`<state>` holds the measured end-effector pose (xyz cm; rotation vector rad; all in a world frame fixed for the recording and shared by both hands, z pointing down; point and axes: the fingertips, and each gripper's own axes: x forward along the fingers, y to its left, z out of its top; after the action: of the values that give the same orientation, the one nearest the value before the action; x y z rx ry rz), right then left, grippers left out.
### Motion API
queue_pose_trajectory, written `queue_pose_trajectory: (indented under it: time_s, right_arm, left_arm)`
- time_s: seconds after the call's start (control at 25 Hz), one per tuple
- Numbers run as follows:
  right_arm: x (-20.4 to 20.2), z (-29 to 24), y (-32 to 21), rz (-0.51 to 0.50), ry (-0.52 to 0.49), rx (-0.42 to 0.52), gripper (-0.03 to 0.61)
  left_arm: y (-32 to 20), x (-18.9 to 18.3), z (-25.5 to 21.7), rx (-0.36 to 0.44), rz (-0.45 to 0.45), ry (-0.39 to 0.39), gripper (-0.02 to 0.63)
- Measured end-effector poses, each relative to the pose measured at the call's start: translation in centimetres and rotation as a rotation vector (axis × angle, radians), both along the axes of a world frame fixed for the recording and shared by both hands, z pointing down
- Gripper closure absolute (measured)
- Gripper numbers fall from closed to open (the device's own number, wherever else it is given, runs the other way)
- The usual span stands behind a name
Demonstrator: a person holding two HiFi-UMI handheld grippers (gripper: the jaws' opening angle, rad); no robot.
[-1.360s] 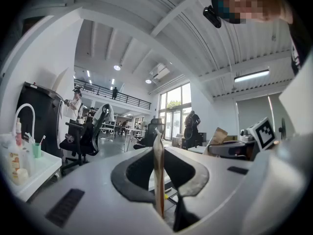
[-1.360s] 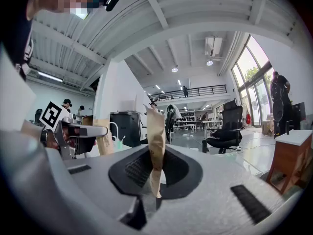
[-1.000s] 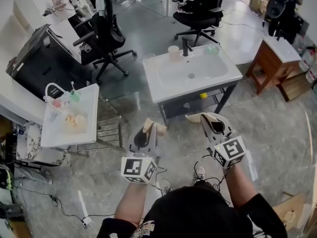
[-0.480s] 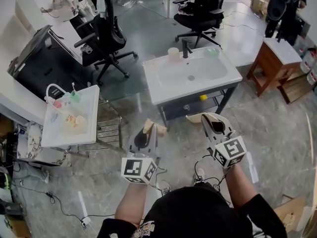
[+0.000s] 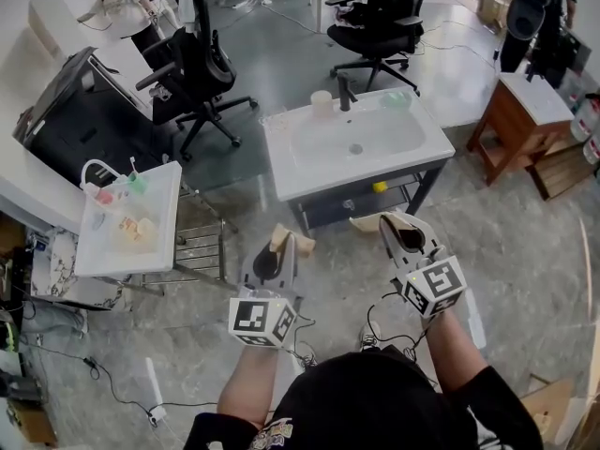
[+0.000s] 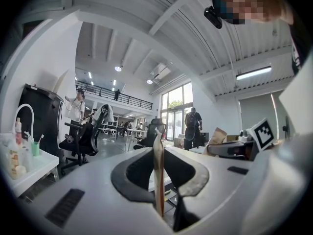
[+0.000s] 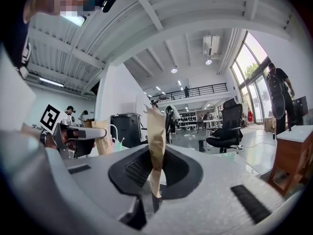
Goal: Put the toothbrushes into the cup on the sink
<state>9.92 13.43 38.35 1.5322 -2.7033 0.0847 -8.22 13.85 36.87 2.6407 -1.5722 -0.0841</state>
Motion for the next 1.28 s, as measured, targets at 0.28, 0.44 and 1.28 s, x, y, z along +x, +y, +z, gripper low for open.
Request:
queue_pose_trajectory:
  time_s: [0.28, 0.44, 1.28]
  right_arm:
    - [3.6, 0.9, -1.5, -0.019, -0.005, -0.007, 0.535]
    - [5.4, 0.9, -2.4, -0.034, -0.007, -0.008, 0.535]
    - [8.9, 0.2, -6.1, -0.108, -0.055, -0.008, 0.535]
  left_arm:
    - [-1.2, 3.7, 0.5, 0.001, -0.02, 0.0, 0.552]
    - [-1.7, 5.4, 0.3, 0.003, -0.036, 0.001, 0.552]
    - [-4.3, 9.3, -1.4, 0.021, -0.098, -0.044, 0.552]
